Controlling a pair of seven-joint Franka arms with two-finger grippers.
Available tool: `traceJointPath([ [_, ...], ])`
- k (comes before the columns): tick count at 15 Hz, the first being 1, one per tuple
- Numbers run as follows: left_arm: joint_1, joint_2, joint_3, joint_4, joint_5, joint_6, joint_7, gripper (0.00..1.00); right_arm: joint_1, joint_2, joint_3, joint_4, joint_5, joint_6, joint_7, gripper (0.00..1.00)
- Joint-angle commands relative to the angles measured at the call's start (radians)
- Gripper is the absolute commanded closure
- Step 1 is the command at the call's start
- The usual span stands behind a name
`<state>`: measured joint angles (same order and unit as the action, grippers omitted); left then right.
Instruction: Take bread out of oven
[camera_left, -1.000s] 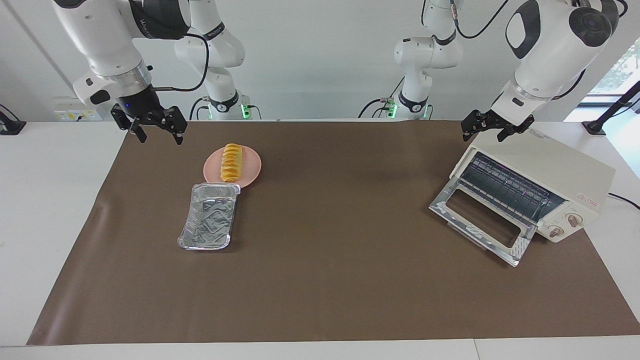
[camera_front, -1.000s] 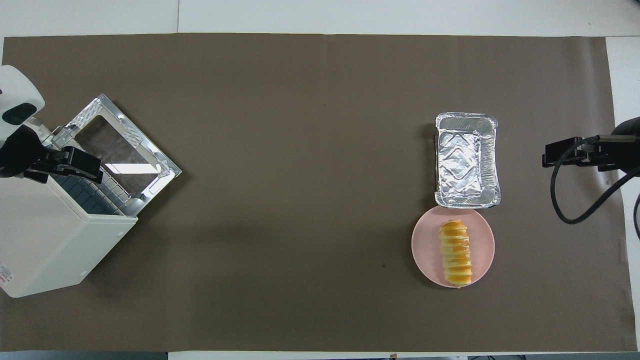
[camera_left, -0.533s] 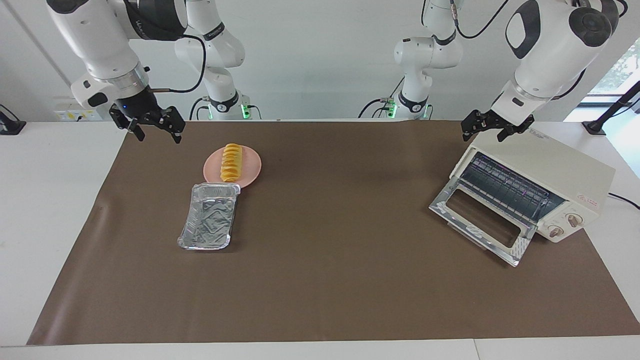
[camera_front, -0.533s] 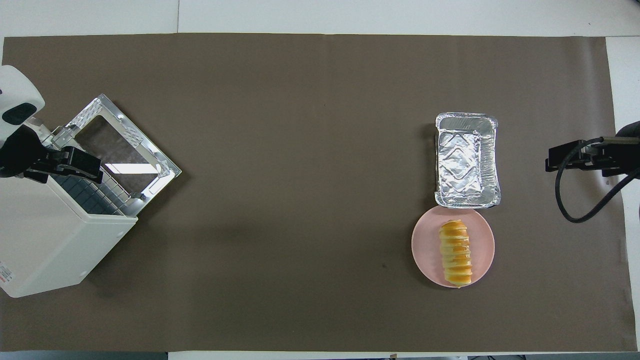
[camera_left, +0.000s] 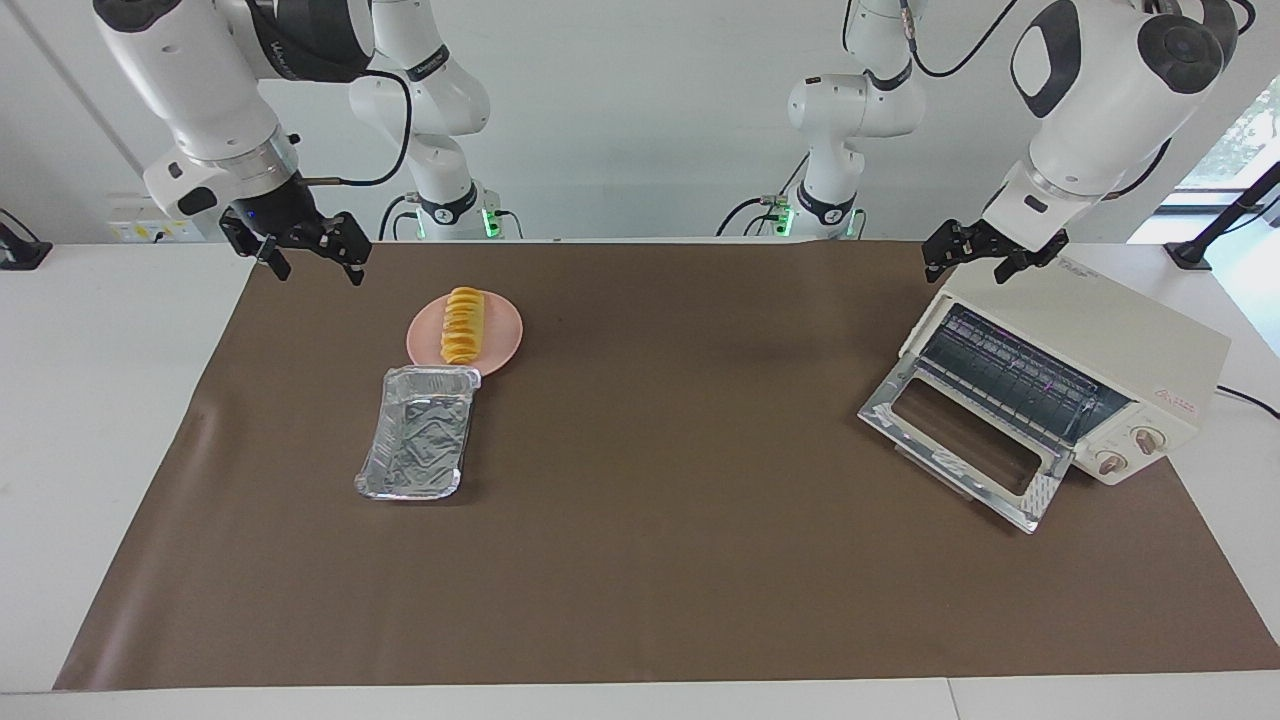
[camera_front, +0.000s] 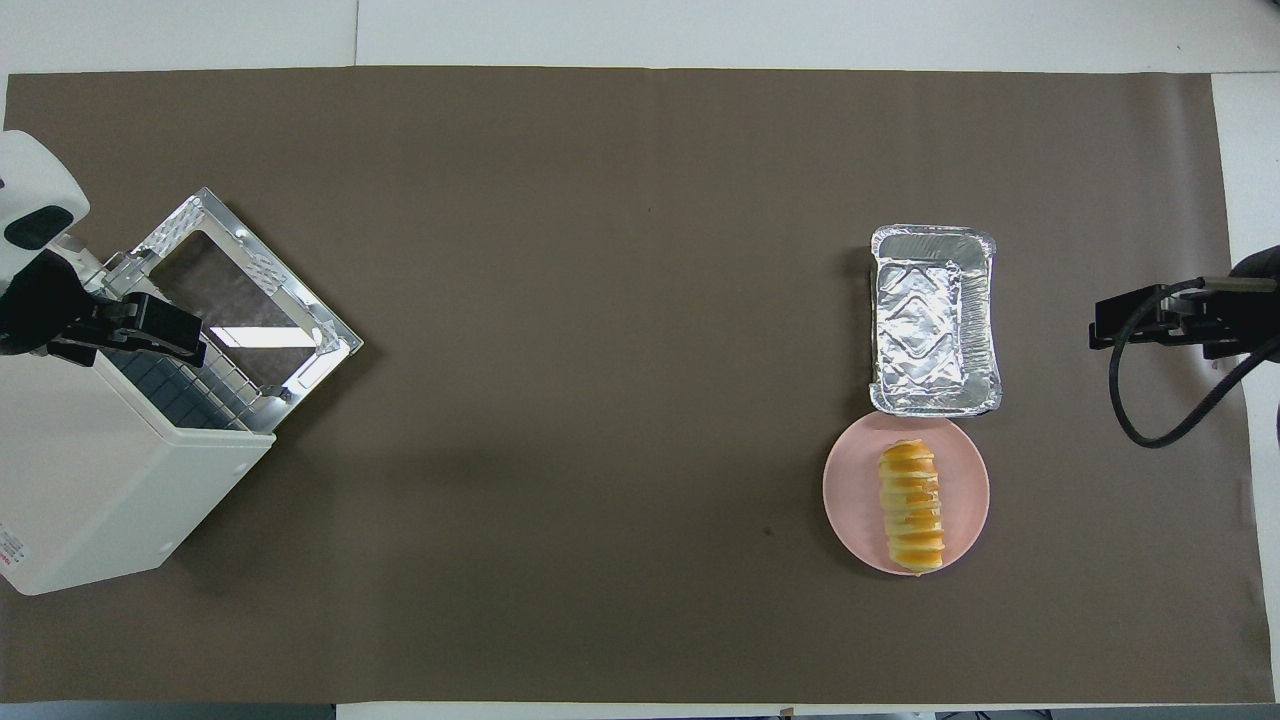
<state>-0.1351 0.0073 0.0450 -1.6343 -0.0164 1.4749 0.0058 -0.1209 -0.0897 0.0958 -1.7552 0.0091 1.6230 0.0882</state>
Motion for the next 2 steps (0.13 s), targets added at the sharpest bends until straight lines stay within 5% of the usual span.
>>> traceJointPath([
  [1,0.012,-0.007,-0.008,0.002,0.018,0.005,0.006,0.00,-0.009,-0.002,0.009,0.000,-0.017,-0.011,-0.005,0.00],
  [2,0.012,-0.007,-0.008,0.002,0.018,0.005,0.006,0.00,-0.010,-0.002,0.009,0.000,-0.017,-0.014,-0.007,0.00],
])
